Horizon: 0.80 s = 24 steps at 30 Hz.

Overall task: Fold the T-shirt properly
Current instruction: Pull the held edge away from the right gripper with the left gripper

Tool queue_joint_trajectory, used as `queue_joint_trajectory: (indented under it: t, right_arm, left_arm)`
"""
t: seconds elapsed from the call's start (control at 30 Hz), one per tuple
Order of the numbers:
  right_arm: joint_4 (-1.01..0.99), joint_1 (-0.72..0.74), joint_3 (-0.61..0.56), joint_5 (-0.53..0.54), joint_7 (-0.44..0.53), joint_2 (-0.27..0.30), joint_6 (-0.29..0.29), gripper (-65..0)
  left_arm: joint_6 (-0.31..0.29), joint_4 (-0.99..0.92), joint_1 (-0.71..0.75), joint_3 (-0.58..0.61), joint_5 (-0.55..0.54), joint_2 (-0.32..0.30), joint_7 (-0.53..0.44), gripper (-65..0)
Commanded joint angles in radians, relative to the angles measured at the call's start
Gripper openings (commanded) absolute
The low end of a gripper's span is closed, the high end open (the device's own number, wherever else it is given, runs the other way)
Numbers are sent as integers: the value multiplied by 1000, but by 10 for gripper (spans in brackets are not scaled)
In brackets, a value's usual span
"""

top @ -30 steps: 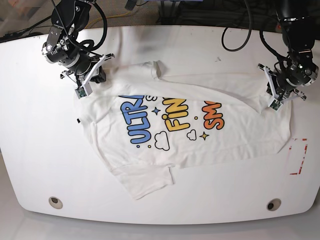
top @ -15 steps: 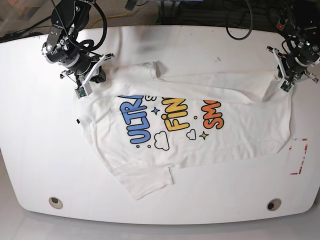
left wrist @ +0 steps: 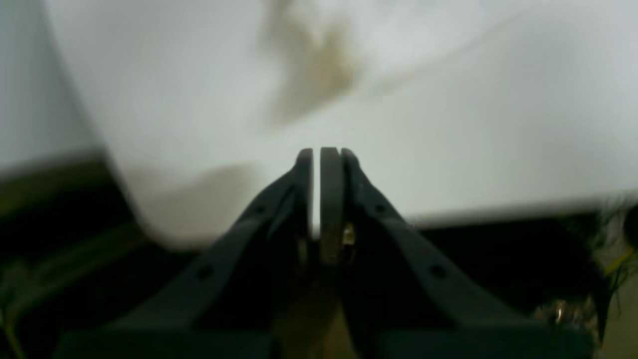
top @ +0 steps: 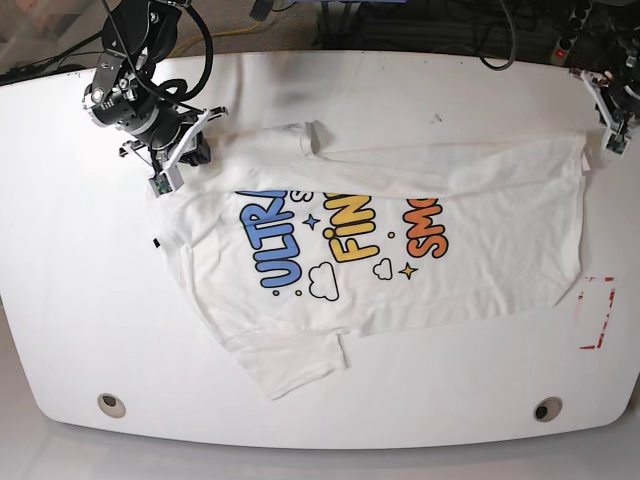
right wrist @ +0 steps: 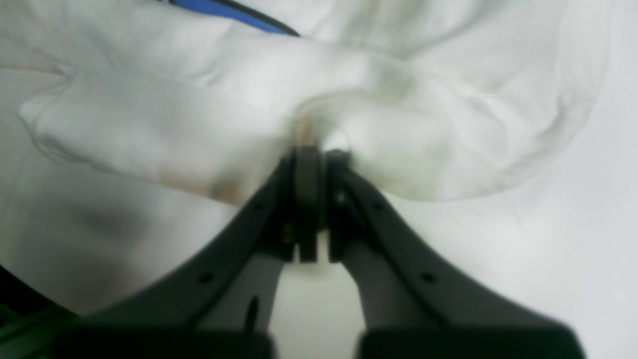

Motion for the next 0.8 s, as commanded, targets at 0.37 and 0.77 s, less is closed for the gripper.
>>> queue_joint_trajectory:
  t: [0.37, 0.77]
  right_arm:
    - [18, 5, 3, 11, 16, 2, 3, -650]
    - [17, 8, 1, 12, 16, 2, 3, -650]
  left_arm:
    - [2, -4, 6, -39, -12, 25, -12, -536]
    - [2, -10, -67, 1, -139, 93, -9, -192]
